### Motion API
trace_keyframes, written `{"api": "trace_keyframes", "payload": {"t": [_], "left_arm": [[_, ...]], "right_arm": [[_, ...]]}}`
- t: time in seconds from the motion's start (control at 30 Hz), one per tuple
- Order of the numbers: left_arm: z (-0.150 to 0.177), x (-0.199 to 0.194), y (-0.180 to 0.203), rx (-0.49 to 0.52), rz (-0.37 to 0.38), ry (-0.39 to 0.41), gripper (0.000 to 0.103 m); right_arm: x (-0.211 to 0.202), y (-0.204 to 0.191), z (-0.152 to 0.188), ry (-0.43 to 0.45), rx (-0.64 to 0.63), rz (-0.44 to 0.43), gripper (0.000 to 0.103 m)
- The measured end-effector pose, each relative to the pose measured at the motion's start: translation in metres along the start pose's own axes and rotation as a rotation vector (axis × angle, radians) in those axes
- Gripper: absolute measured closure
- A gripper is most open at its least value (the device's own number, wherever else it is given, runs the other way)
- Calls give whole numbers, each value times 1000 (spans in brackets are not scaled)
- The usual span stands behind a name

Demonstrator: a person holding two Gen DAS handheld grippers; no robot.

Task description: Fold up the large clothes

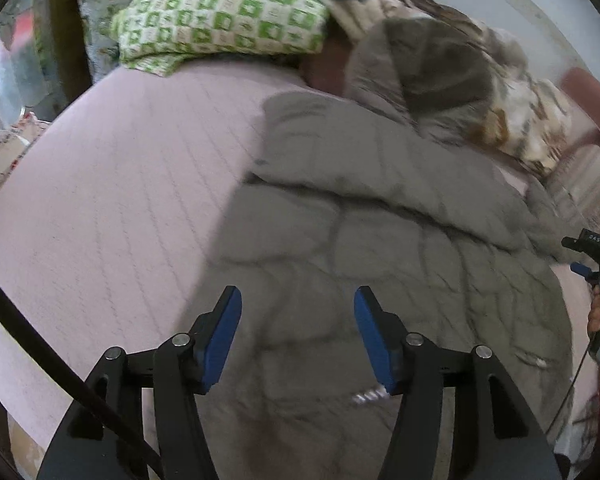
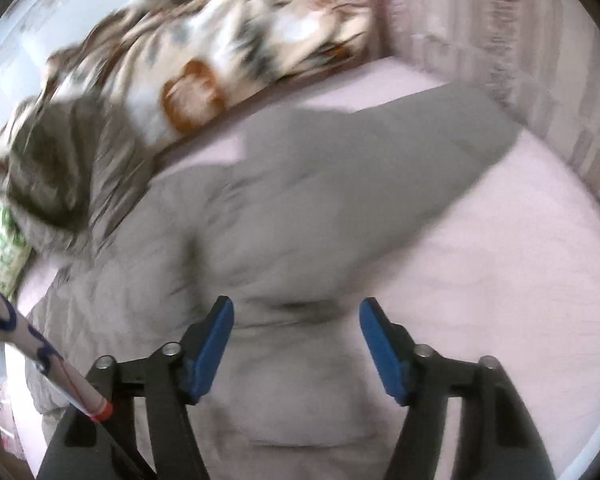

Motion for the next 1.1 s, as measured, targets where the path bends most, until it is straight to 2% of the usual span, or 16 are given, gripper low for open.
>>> {"api": "trace_keyframes", "payload": {"t": [0.13,0.27,0.4,0.53,0.7,0.8,0.87,0.9,0.97,1.1], "left_arm": [[7,4,19,33,16,16,43],[3,11,24,55,-27,72,43],[0,28,25,39,-17,51,43],[2,47,25,10,13,-4,43],[4,55,35,61,-38,16,43],[5,60,43,98,-70,24,39],[5,62,45,110,-85,28,39],[5,61,46,113,-87,29,39],[5,60,44,103,-74,23,39],[4,55,36,62,-39,-1,39]], "right_arm": [[-12,81,-14,20,123,48,47],[2,155,-28,45,331,-19,50],[15,187,-50,114,455,-118,50],[28,197,-79,146,509,-180,50],[50,204,-107,176,509,-188,47],[54,207,-117,189,501,-152,48],[53,205,-121,165,462,-80,69],[52,201,-126,143,424,-18,87],[42,190,-133,137,380,14,93],[8,148,-149,169,224,102,95]]}}
Point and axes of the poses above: each gripper's, at about its wrist camera, not at the fingertips, and x roughly the way its jaws point, y to its right, z to its underside, the point moved 6 cm from there along x, roughly the way its jaws point, and after that the axes turned 15 degrees about -z, right-handed, at the moved point
